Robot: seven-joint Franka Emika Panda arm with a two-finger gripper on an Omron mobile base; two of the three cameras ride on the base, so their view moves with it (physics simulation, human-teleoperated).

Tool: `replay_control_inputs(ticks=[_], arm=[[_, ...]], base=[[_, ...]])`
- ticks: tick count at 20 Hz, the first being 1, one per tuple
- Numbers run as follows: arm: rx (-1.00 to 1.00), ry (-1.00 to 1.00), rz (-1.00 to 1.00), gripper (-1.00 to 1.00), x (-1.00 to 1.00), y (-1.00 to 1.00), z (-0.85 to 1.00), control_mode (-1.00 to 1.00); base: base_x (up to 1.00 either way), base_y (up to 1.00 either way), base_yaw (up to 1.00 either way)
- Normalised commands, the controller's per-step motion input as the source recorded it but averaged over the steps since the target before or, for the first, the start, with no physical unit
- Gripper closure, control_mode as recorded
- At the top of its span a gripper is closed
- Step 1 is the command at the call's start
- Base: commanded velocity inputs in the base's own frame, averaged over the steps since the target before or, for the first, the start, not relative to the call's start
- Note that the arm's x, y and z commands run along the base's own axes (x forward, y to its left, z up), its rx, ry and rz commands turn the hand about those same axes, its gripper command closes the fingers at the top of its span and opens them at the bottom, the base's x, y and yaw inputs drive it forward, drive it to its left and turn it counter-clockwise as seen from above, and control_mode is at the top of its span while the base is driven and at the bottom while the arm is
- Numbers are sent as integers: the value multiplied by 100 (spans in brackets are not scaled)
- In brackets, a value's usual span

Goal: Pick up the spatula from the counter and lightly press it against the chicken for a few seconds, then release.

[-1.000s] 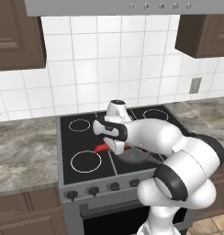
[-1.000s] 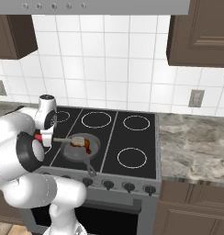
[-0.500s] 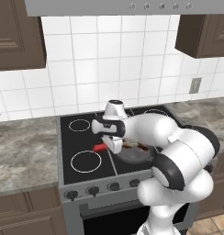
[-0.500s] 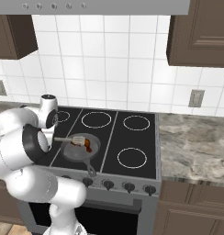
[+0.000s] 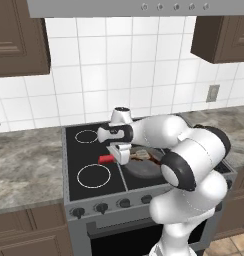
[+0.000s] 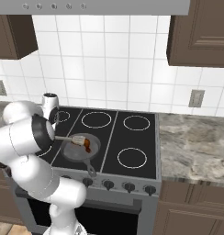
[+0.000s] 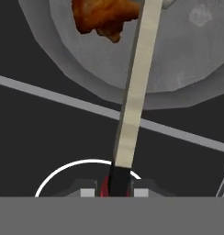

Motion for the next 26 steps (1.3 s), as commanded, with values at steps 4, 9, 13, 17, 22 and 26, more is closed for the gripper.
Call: replay_control_inputs(ticks=[4, 9, 13, 17, 22, 26], arm=[[0, 5, 0, 100, 20, 0, -16, -100], [0, 5, 0, 100, 19, 0, -17, -100], [0, 5, 0, 100, 17, 0, -17, -100], [0, 4, 0, 100, 15, 0, -17, -100], [0, 4, 0, 100, 14, 0, -16, -100], [0, 3, 0, 100, 11, 0, -15, -100]], base=[[0, 0, 0], [0, 0, 0], [0, 0, 0], [0, 0, 0], [0, 0, 0], [0, 0, 0]])
